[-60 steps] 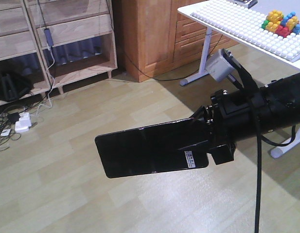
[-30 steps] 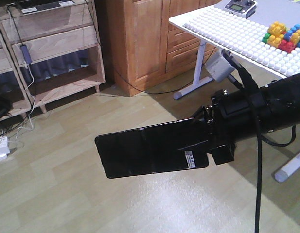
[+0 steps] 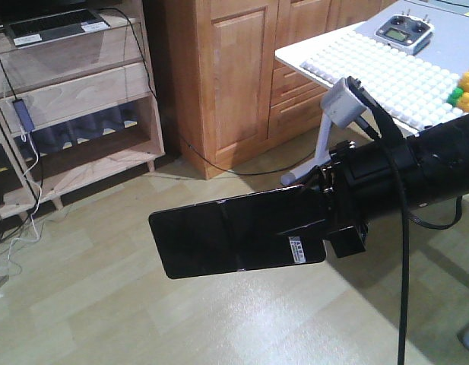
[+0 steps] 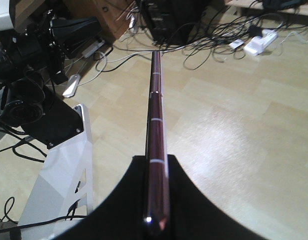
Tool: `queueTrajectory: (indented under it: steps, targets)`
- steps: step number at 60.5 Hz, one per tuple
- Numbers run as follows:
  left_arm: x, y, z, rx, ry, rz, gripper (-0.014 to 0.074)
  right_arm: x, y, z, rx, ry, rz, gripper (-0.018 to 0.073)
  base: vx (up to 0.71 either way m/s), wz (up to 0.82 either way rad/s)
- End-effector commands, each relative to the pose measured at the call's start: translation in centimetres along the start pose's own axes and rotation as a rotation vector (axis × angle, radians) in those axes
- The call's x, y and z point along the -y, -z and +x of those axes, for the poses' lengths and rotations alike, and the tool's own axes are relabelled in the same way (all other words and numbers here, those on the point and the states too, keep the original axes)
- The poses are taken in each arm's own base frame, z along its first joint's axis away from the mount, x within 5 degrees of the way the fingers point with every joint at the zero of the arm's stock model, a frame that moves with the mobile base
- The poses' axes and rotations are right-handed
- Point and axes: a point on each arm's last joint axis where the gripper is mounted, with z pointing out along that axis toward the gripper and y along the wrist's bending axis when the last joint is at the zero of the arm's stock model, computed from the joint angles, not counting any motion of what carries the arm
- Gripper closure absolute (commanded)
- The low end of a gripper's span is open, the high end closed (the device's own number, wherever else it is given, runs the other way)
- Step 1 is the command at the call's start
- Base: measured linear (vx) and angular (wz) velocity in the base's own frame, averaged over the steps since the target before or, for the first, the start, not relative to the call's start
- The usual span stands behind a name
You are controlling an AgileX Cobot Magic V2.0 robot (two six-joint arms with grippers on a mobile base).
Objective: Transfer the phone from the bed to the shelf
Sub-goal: 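Hold the phone while the base drives to the wooden shelf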
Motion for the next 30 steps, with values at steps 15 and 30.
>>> queueTrajectory:
  steps: [15,30]
  targets:
    - [-0.1,0.32,-1.56,0.109,0.009,-0.004,0.0596,-1.99,1.01,-1.22,0.068,0.03,-0.086,0.056,0.48,0.06]
    - [-0.1,0.32,-1.56,0.109,0.009,-0.004,0.0596,-1.99,1.01,-1.22,0.068,0.03,-0.086,0.056,0.48,0.04]
